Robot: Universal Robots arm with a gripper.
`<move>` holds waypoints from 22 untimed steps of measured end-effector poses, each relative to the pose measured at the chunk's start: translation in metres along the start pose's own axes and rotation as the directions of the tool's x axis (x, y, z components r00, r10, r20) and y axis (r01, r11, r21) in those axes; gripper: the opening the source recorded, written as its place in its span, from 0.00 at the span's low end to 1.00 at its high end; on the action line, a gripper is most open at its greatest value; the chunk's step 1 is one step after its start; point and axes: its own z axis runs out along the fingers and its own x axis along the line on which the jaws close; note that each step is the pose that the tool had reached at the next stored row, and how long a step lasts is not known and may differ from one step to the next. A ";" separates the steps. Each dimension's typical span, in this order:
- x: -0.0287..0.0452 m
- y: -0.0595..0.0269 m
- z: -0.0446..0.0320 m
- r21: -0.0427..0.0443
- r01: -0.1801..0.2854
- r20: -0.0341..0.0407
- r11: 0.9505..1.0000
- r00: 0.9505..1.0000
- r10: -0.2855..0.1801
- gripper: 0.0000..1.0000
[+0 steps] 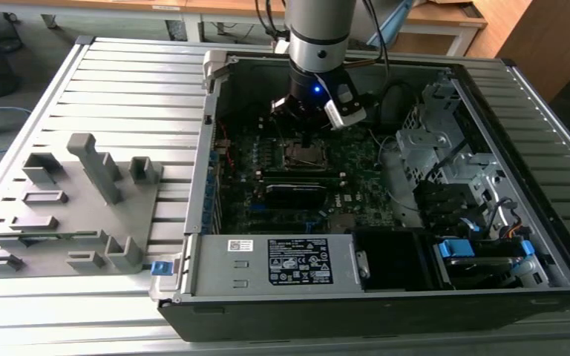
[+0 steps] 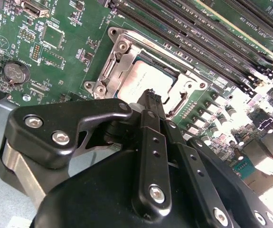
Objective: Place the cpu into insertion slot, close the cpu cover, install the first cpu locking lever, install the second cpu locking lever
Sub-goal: 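Install the first cpu locking lever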
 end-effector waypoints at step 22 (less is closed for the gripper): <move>-0.0005 0.0006 -0.0095 0.000 0.000 0.000 1.000 1.000 0.000 0.10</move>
